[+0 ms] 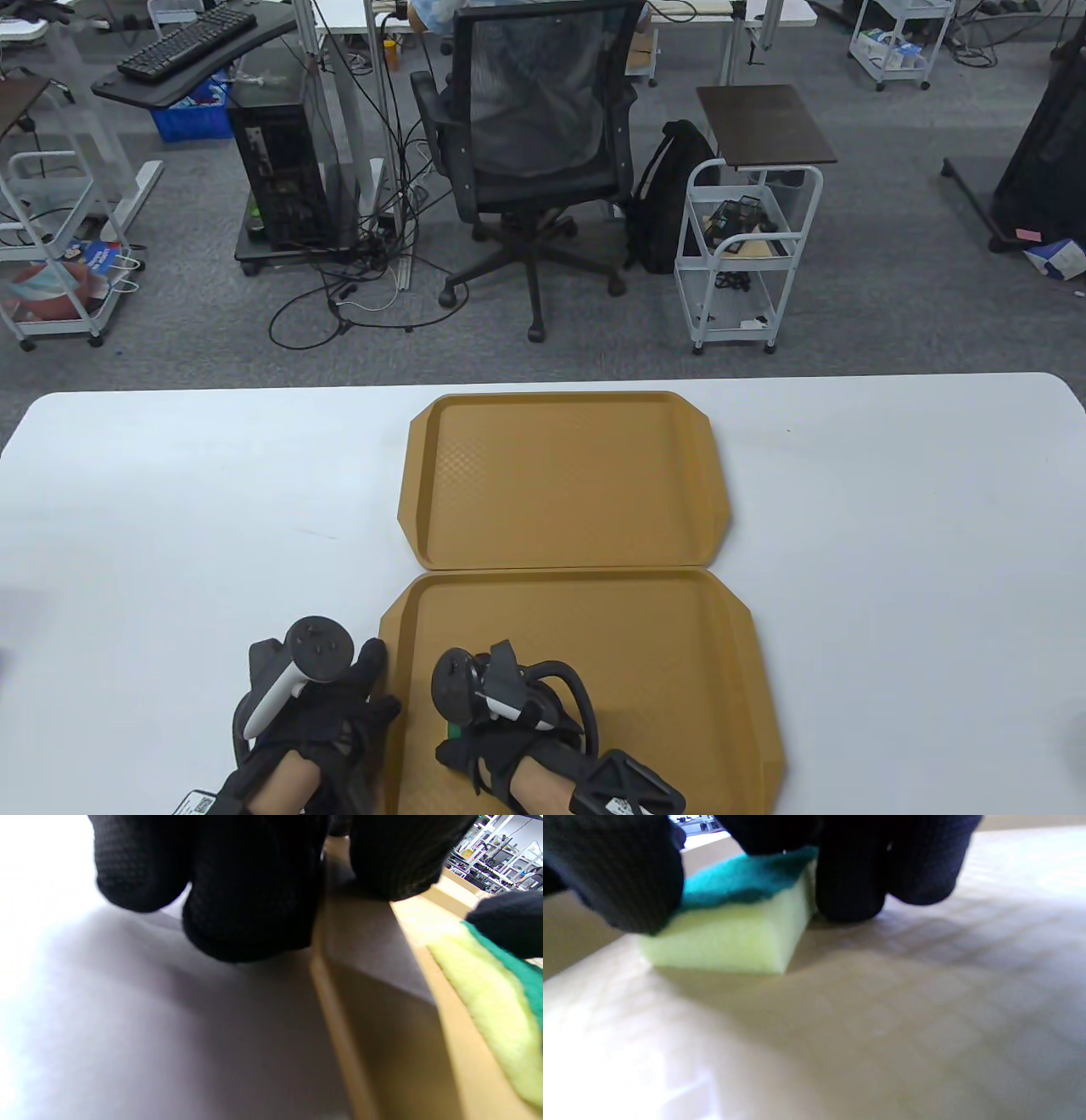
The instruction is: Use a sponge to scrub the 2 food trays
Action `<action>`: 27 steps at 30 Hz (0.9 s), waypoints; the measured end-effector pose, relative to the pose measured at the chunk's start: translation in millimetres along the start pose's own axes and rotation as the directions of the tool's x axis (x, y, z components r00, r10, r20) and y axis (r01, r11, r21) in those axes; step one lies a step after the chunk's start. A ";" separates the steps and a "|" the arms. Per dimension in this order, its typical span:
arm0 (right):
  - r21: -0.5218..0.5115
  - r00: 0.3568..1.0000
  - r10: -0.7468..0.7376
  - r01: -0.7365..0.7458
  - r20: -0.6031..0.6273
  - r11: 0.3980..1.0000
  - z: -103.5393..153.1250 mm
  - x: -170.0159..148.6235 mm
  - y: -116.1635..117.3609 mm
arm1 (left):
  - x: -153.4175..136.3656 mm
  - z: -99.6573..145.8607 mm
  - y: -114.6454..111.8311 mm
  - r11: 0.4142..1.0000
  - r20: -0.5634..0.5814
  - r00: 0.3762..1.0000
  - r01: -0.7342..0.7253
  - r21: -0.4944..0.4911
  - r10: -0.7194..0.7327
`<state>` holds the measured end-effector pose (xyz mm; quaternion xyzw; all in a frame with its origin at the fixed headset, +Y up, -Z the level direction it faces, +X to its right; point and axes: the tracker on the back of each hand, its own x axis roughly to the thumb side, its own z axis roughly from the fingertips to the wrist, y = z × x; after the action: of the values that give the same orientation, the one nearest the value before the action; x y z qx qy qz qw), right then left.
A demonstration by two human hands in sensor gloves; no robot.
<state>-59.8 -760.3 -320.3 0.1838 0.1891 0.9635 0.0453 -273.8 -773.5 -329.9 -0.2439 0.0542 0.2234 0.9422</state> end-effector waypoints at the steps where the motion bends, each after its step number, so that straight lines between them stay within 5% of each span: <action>1: 0.001 1.000 0.001 -0.001 -0.008 1.000 2.1 -5.4 -0.3 | 0.0 0.0 0.0 1.000 0.000 1.000 0.000 0.000 0.000; 27: -0.008 0.970 -0.053 0.053 -0.237 0.999 77.5 -167.6 -2.2 | 0.1 1.2 -0.3 1.000 -0.009 1.000 -0.007 0.005 0.007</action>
<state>124.6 -757.5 -310.9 0.0624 0.1973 0.9771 0.0484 -273.6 -773.1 -328.7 -0.2423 0.0598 0.2255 0.9417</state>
